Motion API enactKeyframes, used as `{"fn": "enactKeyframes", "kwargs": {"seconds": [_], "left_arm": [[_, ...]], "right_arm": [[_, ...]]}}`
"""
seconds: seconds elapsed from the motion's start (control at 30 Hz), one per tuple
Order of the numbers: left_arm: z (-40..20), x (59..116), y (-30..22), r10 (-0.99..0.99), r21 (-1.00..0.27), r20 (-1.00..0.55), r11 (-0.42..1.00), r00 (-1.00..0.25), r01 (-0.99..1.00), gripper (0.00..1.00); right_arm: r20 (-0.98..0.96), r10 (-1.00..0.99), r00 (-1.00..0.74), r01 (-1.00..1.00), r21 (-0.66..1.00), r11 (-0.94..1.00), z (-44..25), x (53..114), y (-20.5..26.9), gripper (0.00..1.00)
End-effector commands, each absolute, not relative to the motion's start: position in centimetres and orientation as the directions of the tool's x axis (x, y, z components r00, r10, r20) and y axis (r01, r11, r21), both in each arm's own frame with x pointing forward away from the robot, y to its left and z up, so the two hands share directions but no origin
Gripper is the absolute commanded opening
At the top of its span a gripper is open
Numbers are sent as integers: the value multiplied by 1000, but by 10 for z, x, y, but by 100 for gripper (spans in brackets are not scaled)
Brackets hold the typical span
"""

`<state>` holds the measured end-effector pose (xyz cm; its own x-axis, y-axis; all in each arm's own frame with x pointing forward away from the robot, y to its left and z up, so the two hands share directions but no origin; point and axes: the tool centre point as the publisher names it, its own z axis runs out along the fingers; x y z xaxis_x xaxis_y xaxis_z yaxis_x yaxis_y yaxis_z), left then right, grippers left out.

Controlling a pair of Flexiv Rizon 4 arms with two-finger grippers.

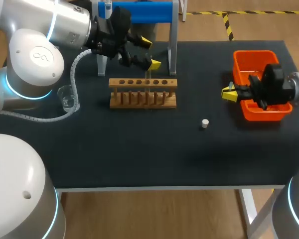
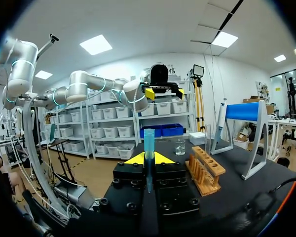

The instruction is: Invert the test tube, pick up the pipette, mount the tip to pipette, aspirate from beaker and dispense into the tube, eject the tip, return the pipette, and cap with the stopper.

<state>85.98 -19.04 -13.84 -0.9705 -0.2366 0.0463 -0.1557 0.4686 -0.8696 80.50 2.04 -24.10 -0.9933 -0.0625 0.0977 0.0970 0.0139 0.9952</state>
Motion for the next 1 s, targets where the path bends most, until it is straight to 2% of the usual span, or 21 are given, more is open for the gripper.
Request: {"fn": "enactKeyframes", "kwargs": {"seconds": [0.03, 0.53, 1.0], "left_arm": [[-138, 860, -191, -237, -868, 47, 470, -970, -157, 100], [-169, 906, -66, -530, -875, 80, 369, -844, -314, 100], [-174, 956, -17, -736, -897, 23, 284, -676, -340, 100]], "right_arm": [[97, -63, -993, 96, 995, 15, -241, 804, 19, 0], [97, -63, -993, 96, 995, 15, -241, 804, 19, 0], [97, -63, -993, 96, 995, 15, -241, 804, 19, 0]]}}
